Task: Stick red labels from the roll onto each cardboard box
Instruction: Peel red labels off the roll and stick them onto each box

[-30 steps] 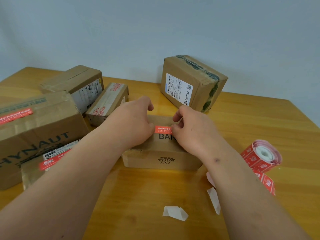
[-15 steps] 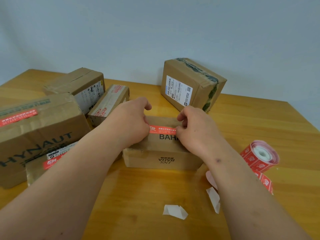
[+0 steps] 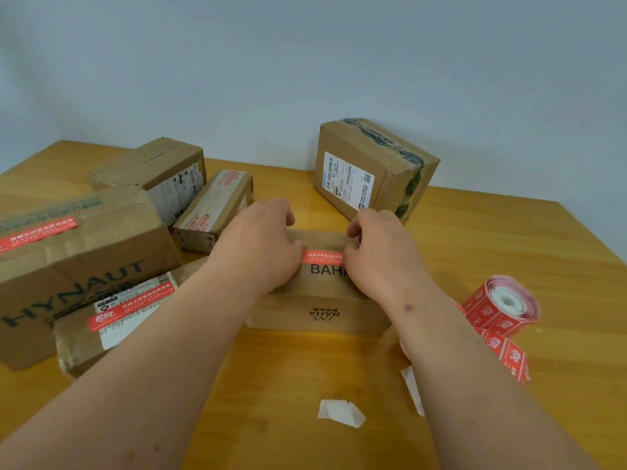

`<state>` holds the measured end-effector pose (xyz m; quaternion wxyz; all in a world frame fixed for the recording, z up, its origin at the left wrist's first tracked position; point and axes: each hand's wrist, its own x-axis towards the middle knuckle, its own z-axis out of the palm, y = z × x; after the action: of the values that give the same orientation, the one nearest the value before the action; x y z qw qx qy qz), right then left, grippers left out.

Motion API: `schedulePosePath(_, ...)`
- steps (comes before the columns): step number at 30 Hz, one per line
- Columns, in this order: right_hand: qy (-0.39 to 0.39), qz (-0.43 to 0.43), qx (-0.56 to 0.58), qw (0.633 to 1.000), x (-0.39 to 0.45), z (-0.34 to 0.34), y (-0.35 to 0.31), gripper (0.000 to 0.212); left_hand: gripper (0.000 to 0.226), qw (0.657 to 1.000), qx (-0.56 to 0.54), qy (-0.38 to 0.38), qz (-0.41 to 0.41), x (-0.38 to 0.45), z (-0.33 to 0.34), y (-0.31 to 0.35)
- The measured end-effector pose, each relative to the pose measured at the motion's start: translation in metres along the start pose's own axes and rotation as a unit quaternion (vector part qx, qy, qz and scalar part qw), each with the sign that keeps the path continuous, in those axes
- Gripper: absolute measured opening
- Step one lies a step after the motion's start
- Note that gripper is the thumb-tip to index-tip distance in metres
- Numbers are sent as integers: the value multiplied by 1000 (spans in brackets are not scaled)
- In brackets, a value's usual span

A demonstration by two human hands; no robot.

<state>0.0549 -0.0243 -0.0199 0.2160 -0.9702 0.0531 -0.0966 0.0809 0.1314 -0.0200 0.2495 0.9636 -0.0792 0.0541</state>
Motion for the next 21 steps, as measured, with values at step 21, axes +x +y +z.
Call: schedulePosePath(21,-35,-10,45,998,-10,-7,8,24,38,996,-91,9,9,-16,-1,-6)
